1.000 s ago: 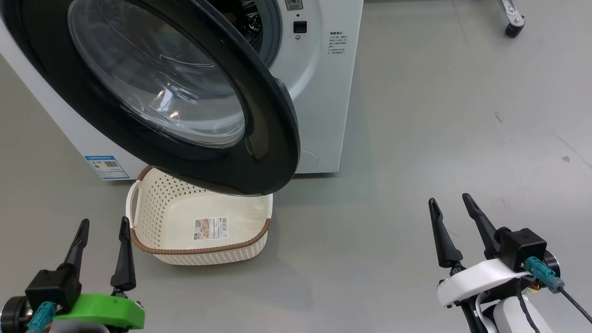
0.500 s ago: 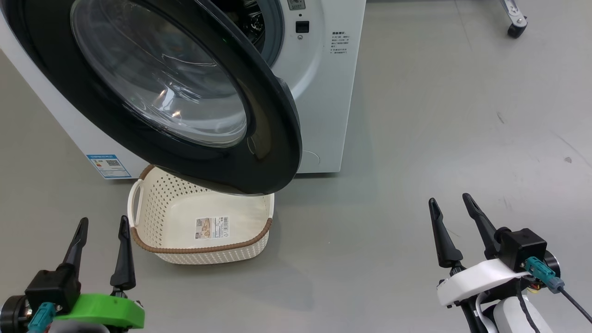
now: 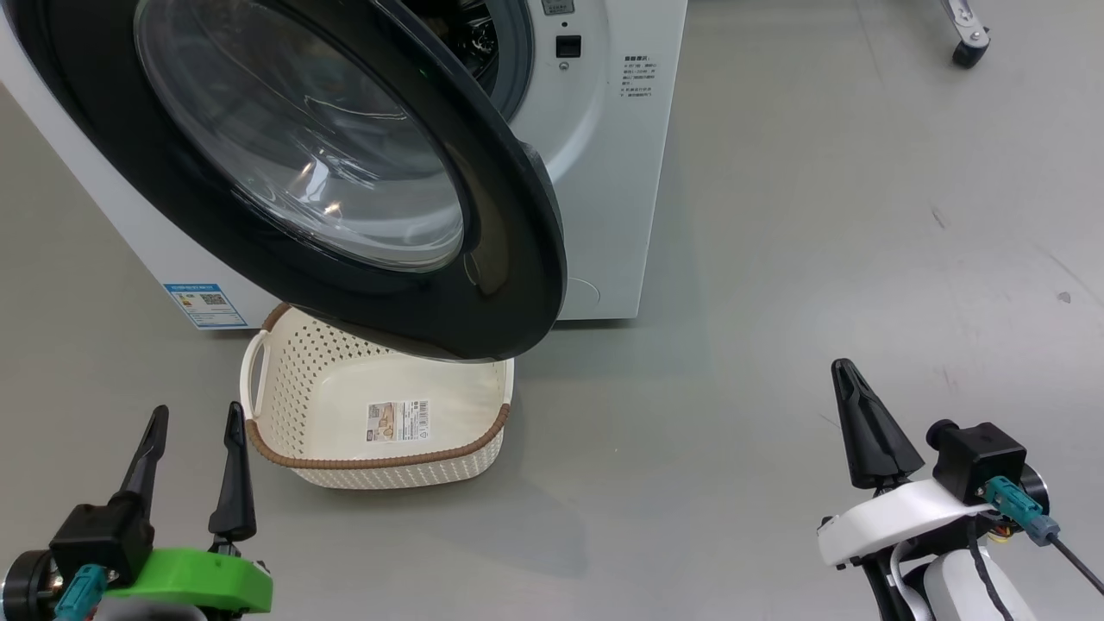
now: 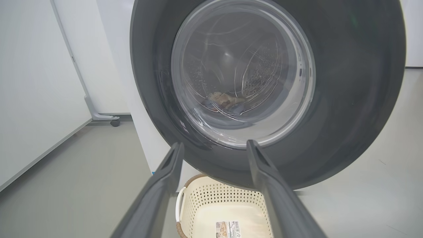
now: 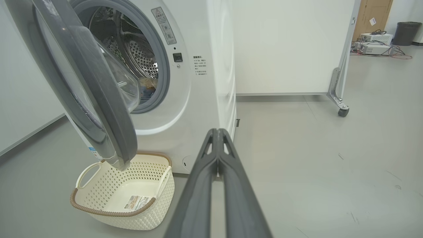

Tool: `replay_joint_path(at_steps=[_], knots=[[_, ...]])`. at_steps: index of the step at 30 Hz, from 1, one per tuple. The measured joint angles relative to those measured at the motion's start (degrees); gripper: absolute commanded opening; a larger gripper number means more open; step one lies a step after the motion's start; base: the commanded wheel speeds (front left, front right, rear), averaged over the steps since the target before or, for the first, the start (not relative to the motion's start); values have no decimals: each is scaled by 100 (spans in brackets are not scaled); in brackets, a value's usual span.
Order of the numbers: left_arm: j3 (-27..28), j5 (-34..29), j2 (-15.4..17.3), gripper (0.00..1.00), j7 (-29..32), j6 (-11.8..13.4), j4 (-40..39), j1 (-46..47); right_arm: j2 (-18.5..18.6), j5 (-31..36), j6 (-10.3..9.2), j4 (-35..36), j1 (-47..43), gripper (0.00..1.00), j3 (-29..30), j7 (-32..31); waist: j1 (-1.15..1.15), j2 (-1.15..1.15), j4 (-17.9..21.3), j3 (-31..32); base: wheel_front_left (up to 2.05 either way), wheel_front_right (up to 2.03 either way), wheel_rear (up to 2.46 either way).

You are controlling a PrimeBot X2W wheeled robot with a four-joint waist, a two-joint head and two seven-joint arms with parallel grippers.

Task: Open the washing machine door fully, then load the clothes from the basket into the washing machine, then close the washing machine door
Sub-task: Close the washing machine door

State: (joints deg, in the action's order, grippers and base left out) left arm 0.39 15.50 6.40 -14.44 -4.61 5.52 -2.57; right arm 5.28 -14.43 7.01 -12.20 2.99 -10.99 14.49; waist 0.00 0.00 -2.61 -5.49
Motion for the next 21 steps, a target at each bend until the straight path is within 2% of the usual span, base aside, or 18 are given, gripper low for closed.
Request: replay_joint_path(at_steps=[5,10,16,21], knots=[[60,-34,-11,100,0,-30,-9,0,-1,0,0,363,34,0,110,0,0,0,2,-25,0,0,0],[89,-36,-44,100,0,-51,-13,1,-13,-13,0,1062,385,0,85,0,0,0,4,-55,0,0,0],[114,-46,-83,100,0,-93,-16,3,-22,-30,0,2189,1050,0,-365,2,0,0,-10,-76,0,0,0],[55,-93,-159,100,0,-142,-8,19,30,-68,0,2707,1338,0,-1063,8,0,0,-72,-88,0,0,0]])
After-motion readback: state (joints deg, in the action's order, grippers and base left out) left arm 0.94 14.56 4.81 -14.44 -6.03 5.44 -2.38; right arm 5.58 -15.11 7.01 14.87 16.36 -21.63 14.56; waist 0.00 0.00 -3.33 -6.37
